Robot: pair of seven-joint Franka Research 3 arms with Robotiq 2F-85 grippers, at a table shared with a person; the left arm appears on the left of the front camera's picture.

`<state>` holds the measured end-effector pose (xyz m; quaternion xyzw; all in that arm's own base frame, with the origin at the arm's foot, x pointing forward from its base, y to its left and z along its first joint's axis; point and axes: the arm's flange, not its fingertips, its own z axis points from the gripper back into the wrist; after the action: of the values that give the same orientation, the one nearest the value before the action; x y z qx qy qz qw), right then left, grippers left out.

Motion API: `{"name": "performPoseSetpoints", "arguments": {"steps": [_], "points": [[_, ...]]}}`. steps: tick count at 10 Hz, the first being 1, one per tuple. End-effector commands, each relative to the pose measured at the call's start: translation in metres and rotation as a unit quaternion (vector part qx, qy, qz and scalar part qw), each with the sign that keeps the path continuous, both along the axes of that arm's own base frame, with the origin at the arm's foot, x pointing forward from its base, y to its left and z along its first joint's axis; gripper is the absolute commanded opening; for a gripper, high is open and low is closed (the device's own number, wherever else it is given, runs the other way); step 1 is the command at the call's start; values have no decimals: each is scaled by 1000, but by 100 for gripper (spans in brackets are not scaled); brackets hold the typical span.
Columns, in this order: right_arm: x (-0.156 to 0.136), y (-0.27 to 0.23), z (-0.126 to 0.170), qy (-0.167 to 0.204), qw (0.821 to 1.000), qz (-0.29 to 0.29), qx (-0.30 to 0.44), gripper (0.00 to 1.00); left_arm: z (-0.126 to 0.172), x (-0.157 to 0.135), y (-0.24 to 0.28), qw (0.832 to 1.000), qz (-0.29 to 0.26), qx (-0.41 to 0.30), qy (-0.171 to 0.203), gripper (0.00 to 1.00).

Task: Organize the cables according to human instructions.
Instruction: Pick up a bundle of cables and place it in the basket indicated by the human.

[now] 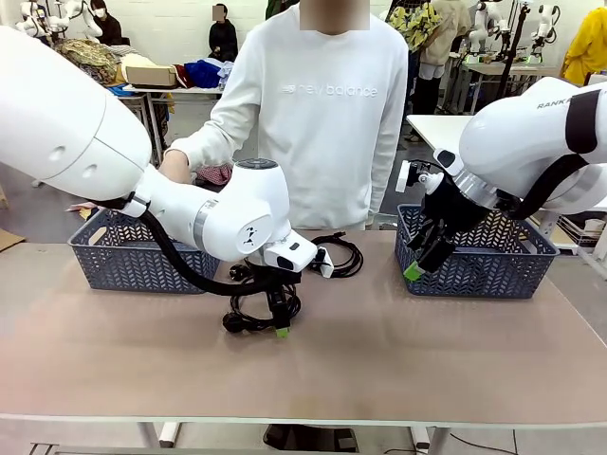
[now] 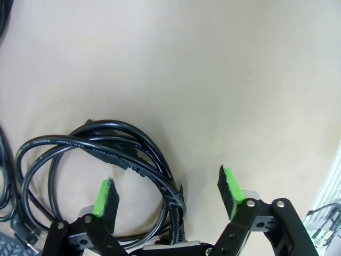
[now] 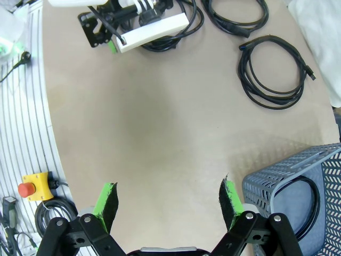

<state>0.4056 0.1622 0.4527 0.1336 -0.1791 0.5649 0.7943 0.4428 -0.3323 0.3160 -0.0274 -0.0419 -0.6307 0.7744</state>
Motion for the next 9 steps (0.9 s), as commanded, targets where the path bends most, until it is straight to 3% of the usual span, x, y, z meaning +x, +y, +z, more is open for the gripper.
{"name": "performPoseSetpoints", "arguments": {"steps": [1,2,3,4,5,6,7,8,9], "points": [[0,-1,1,-1,1000,-2,1,100,1,1,0,1000,9,6,-6,82],[0,-1,1,-1,1000,-2,1,100,1,1,1,1000,9,7,-3,65],[0,-1,1,-1,1000,-2,1,100,1,2,1,1000,11,8,-2,80],[0,-1,1,-1,1000,-2,1,100,2,2,1,1000,11,8,-1,48],[0,-1,1,-1,1000,-2,1,100,2,2,1,1000,11,7,0,62],[0,-1,1,-1,1000,-2,1,100,2,2,1,1000,10,6,3,30],[0,-1,1,-1,1000,-2,1,100,2,2,1,1000,10,4,6,45],[0,-1,1,-1,1000,-2,1,100,2,1,1,1000,9,3,8,13],[0,-1,1,-1,1000,-2,1,100,3,1,1,1000,8,1,10,28]]}}
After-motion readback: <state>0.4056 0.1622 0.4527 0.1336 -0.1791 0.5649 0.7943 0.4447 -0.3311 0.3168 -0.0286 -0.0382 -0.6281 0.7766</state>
